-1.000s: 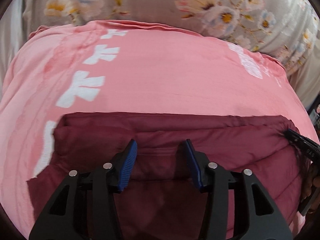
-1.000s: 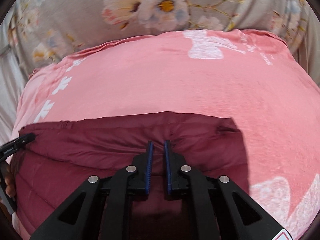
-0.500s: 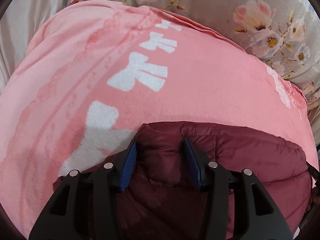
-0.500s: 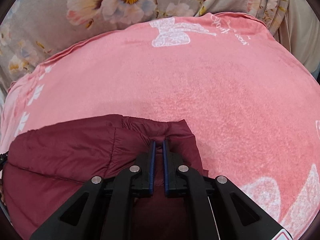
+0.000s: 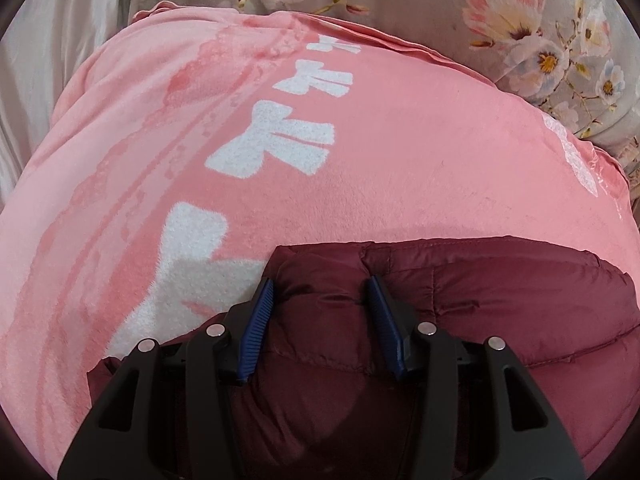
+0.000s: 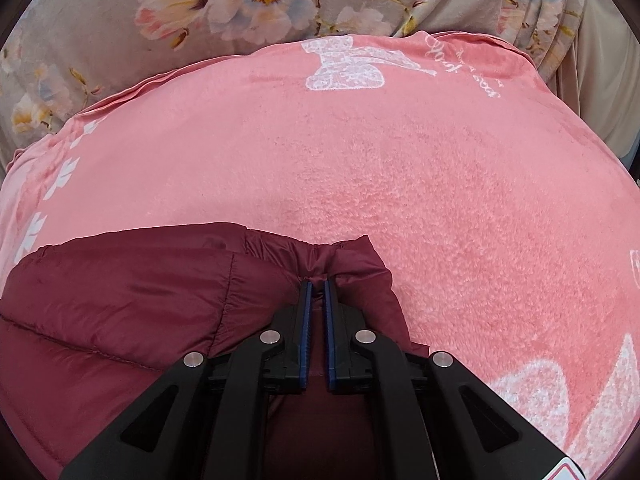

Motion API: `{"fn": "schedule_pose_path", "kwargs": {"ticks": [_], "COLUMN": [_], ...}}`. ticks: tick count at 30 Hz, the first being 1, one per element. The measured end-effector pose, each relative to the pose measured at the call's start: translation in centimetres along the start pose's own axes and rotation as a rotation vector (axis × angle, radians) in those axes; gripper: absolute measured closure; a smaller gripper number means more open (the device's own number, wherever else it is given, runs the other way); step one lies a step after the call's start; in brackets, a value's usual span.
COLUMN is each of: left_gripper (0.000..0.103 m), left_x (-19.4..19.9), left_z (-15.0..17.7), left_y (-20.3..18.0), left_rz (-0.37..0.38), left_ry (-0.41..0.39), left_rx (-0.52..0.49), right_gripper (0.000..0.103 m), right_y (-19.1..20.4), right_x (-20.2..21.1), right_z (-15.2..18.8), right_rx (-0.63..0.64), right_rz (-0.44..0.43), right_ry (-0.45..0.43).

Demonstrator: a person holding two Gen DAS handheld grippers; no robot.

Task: Fold large clothes

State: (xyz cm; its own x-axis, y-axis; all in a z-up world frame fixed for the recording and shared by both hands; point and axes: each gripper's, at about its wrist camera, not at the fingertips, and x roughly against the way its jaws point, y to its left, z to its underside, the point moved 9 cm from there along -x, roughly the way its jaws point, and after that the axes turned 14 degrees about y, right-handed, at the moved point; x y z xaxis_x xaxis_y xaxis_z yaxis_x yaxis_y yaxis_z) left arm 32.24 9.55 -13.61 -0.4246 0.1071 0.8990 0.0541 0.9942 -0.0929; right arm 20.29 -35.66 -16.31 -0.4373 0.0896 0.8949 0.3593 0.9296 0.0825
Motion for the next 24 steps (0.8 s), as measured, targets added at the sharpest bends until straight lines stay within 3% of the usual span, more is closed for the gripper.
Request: {"fn": "schedule_pose_path", "kwargs": {"ticks": [9,15,16,17,20,24], "left_gripper": [0.056,0.055,0.055,0.055,0.057,0.057], "left_x": [-0.2,-0.1,0.0,0.3,3.4,8.9], "left_z": [-0.1,-0.2,-0.3,-0.4,-0.5,-0.3], "left_y": [-0.1,0.0,0.1,0.2,0.1,-6.5], "left_rz": [-0.023,-0.012,-0.001,0.004,0.003,0.151], "left_ry": [-0.005,-0.007,-0.005,-0.004,-0.021,-0.067], "left_rx": [-0.009,-0.004,0.001,0.008,0.032,-0.060], "right_gripper": [0.100,0.100,0.099,0.088,0.086,0.089], "right_y": [-0.2,-0.9,-1.2,-1.2,2.2,10.8], "right_x": [-0.1,0.3,0.9,1.8,6.4,8.7], "right_z": [-0.3,-0.6,-0.6,-0.7,-0.6,0.6], "right_rx": [-0.012,-0.072,-0.091,-0.101,-0.036,0.126], "right_rz": [-0.026,-0.133,-0.123,-0.109,-0.162,-0.266], "right_ry": [-0.005,-0.007,-0.013,-0.027,-0.093,-0.068]}}
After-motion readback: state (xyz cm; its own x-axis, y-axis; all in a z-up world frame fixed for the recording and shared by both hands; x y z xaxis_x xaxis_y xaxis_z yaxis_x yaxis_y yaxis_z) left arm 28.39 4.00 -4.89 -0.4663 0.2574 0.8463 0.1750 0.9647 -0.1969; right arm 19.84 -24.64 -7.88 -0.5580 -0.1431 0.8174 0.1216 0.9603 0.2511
